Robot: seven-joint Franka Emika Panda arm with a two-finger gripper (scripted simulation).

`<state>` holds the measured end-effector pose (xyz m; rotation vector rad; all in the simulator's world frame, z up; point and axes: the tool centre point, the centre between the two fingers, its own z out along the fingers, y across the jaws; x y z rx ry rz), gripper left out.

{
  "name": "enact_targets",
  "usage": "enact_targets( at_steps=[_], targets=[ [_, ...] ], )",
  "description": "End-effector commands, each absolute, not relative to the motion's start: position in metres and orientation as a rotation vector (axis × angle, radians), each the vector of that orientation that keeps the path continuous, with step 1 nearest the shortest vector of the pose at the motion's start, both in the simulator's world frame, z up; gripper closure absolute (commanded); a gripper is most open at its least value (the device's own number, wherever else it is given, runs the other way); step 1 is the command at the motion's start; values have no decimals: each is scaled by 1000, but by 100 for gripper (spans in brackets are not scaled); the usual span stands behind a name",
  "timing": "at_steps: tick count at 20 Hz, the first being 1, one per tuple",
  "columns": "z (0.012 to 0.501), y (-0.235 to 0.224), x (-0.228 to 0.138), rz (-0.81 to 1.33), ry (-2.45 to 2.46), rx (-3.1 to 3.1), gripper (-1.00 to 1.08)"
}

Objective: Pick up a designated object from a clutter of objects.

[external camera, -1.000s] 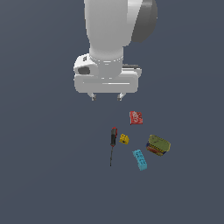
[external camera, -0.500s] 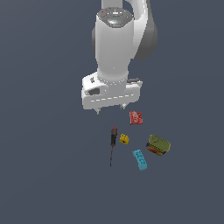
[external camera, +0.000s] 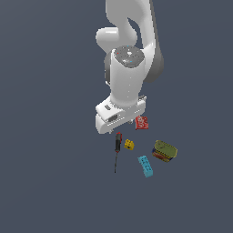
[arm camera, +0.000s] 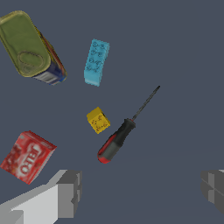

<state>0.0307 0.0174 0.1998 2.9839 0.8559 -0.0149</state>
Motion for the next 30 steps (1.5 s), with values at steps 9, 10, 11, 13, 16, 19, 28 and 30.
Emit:
enact_targets(
  at_steps=[9, 10, 11, 13, 16, 19, 28, 30],
  targets=[
    [131, 44, 35, -14, 1340, 2816, -92],
    [125, 46, 35, -14, 1382, 2798, -92],
    [119, 49, 35, -13, 1422, 2780, -92],
    [109, 53, 34, -11, 1494, 2747, -92],
    [96, 59, 33, -8, 1584, 2702, -92],
    [85, 63, 32, -5, 1653, 2665, -92],
    [72, 69, 30, 0, 1740, 2616, -92],
    [72, 69, 30, -1, 1734, 2620, -92]
  ],
)
